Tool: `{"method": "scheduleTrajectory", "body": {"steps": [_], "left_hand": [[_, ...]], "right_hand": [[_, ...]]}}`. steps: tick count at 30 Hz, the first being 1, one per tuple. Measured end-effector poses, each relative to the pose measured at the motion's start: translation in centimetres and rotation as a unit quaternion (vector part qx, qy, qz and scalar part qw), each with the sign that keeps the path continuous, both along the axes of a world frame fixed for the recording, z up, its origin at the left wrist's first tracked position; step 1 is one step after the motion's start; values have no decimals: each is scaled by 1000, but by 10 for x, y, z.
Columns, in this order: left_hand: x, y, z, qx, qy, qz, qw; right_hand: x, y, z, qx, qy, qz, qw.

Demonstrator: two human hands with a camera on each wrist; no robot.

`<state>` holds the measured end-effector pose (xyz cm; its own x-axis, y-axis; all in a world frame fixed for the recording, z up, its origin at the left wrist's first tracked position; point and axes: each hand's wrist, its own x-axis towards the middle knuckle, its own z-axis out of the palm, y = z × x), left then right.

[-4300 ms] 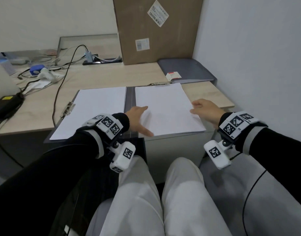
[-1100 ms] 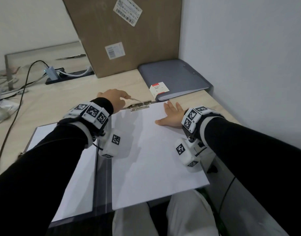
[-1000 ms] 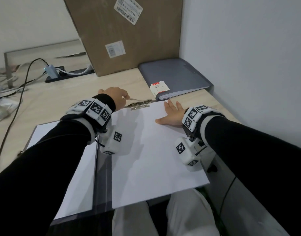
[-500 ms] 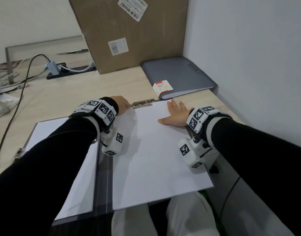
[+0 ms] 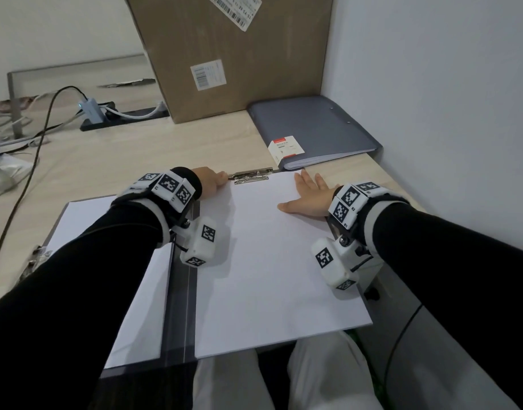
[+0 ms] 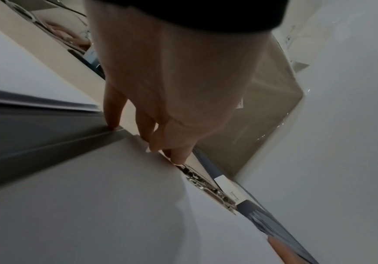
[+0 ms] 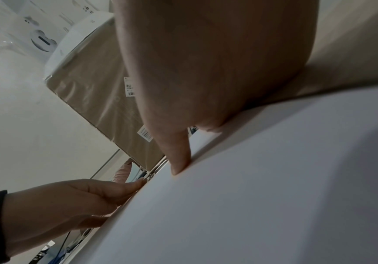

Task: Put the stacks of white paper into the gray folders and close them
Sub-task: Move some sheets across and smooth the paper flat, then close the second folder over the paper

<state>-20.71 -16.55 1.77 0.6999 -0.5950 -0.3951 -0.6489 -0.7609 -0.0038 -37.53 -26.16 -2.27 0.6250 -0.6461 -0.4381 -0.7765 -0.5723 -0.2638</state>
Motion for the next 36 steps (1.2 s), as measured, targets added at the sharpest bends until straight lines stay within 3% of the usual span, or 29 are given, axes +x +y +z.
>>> {"method": "scheduleTrajectory", "body": {"steps": [7, 11, 15, 17, 20, 29, 33, 36], "left_hand": [[14, 8, -8, -78, 83, 1, 993], [10, 19, -3, -108, 78, -27, 991], [6, 37, -1, -123, 82, -34, 988], [-1, 51, -3, -120, 84, -38, 989], [-16, 73, -4, -105, 81, -55, 990], [-78, 128, -6, -36, 53, -111, 992], [-90, 145, -19, 1, 32, -127, 991], [-96, 155, -26, 0, 30, -127, 991]], "right_hand": [[0, 1, 0, -3, 3, -5, 1000], [0, 1, 0, 2, -7, -16, 1000], [-6, -4, 3, 62, -91, -47, 993], [-12, -4, 8, 99, -199, -107, 969], [-30, 3, 16, 57, -265, -145, 952], [-92, 51, 15, -14, -294, -234, 927], [-105, 73, 4, 36, -248, -234, 939], [-107, 75, -6, 103, -269, -235, 928]]}}
